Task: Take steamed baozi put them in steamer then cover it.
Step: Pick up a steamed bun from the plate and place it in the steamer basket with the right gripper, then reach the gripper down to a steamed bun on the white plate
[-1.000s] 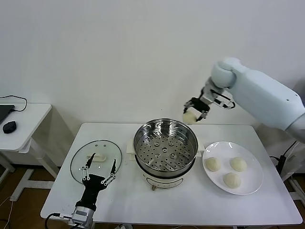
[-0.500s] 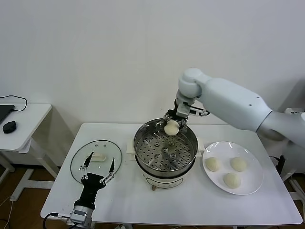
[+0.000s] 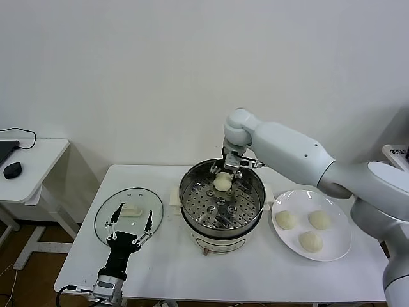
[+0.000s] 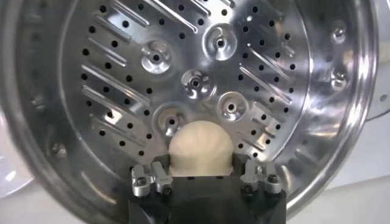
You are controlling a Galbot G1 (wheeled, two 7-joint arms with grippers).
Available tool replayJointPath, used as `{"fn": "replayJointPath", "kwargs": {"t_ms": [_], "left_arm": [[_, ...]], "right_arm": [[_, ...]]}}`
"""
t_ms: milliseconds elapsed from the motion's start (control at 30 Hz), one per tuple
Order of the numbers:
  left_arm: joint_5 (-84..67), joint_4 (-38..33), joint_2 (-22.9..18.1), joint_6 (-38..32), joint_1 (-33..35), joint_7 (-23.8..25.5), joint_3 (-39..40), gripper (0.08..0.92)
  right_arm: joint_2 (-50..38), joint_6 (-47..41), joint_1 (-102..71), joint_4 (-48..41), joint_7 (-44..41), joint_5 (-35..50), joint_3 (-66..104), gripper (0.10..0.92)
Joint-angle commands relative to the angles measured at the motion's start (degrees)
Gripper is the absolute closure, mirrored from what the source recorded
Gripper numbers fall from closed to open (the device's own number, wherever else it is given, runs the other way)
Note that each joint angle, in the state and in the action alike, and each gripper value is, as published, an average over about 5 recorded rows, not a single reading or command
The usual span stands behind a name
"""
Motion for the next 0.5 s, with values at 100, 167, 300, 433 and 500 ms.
{"fn": "replayJointPath", "kwargs": {"t_ms": [100,167,300,433,500], "left_arm": [[0.0,0.0,0.1,0.0,0.1,-0.1,-0.1,0.177],[0.0,0.0,0.1,0.0,0.1,-0.1,-0.2,0.177],[0.0,-0.4,0.1,0.1,0.2,-0.1,-0.1,0.177],[0.0,-0.7,0.2,0.2,0.2,-0.2,0.1,0.177],[0.0,-0.7,0.3,0.2,0.2,-0.2,0.2,0.177]], "right_arm": [[-3.1,-2.7,2.4,3.2,-3.2,6.5,0.5,0.204],[-5.6,-5.7,4.4,4.7,-5.4,11.1,0.5,0.203],[-11.9,-16.2,10.0,5.8,-7.3,22.4,-1.5,0.202],[-18.8,-30.3,15.7,5.0,-5.8,34.8,-6.7,0.203],[-21.6,-35.1,17.3,4.2,-4.9,38.7,-9.4,0.203]]}}
